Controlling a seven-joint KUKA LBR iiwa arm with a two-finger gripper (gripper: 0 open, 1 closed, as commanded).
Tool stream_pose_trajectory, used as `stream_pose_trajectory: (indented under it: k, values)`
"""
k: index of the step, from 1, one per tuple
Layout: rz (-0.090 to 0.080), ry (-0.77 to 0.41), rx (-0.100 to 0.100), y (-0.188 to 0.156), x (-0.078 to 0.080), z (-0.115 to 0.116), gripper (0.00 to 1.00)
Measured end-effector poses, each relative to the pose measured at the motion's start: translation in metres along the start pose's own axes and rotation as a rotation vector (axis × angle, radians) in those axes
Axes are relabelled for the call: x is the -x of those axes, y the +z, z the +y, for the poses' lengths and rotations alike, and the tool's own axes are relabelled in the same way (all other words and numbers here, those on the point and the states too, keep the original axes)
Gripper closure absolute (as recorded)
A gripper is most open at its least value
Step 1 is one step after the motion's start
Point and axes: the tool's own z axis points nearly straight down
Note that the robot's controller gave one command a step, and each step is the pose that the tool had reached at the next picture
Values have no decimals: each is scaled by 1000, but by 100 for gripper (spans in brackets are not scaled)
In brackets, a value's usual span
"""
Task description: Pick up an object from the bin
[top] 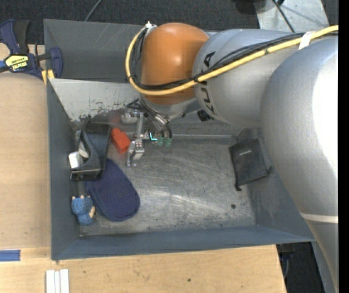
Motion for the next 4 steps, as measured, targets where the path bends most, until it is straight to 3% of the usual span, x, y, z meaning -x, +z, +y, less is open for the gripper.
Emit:
stream_pose_trajectory:
  k: [1, 2, 3, 4]
  values:
    - [-7, -180, -1, 51, 5, -8, 0]
    - [-13, -237, -19, 59, 3, 27, 0]
    - [-9, -312, -3, 51, 5, -13, 0]
    - [-7, -313, -1, 52, 5, -11, 100]
